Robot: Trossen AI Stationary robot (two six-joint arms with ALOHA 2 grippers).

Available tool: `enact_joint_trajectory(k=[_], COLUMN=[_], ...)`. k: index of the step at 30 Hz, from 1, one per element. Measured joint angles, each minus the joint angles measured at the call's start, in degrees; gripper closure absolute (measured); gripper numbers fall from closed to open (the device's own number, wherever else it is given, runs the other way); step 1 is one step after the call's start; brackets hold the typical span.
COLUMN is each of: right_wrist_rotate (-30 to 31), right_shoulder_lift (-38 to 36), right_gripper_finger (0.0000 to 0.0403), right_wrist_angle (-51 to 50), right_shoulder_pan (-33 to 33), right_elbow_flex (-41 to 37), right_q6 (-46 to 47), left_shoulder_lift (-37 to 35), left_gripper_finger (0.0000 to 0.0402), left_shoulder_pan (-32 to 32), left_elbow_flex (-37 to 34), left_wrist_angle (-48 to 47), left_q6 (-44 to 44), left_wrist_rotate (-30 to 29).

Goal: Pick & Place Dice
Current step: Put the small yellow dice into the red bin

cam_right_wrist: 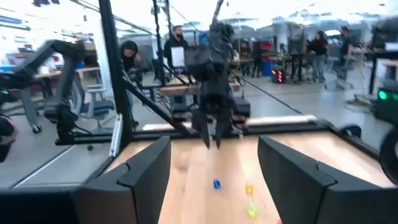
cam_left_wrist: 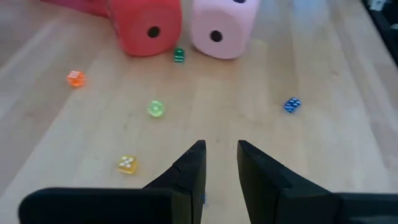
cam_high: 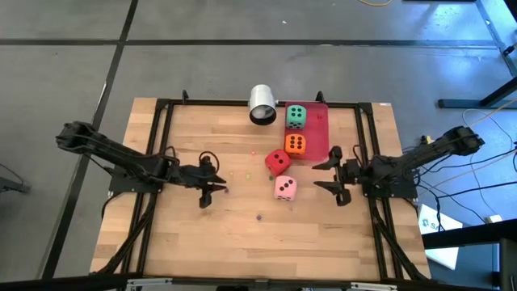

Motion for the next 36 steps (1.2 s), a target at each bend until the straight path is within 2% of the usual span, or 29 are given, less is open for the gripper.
enact_joint_trajectory(k=[7, 10, 14, 18, 26, 36], right_wrist_rotate=[5.1, 5.4, 5.4, 5.4, 5.4, 5.4], right_shoulder_lift=[4.6, 7.0, 9.2, 10.1, 10.1, 10.1], right_gripper_finger=[0.0163, 0.0163, 0.0163, 0.0163, 0.0163, 0.0163], right_wrist_angle=[0.2, 0.2, 0.8, 2.3, 2.6, 2.5], right_shoulder_pan=[-0.6, -1.2, -2.1, -2.8, -4.6, -6.6], right_elbow_flex=[-1.1, -1.1, -1.1, -1.1, -1.1, -1.1], right_q6=[0.5, 0.5, 1.9, 2.0, 2.0, 1.5], left_shoulder_lift=[4.9, 8.4, 12.9, 16.1, 17.5, 17.5], left_gripper_finger=[0.0318, 0.0317, 0.0317, 0.0317, 0.0317, 0.0317], left_shoulder_pan=[0.0, 0.9, 2.8, 4.6, 7.6, 15.1], left_elbow_flex=[0.0, 0.0, 0.0, 0.0, 0.0, 0.0], left_wrist_angle=[0.0, 0.2, 1.9, 5.4, 6.8, 6.8], left_q6=[1.5, 1.9, 1.8, 6.2, 13.9, 14.7], left_wrist_rotate=[-8.7, -9.2, -7.5, -5.5, -5.0, 5.4])
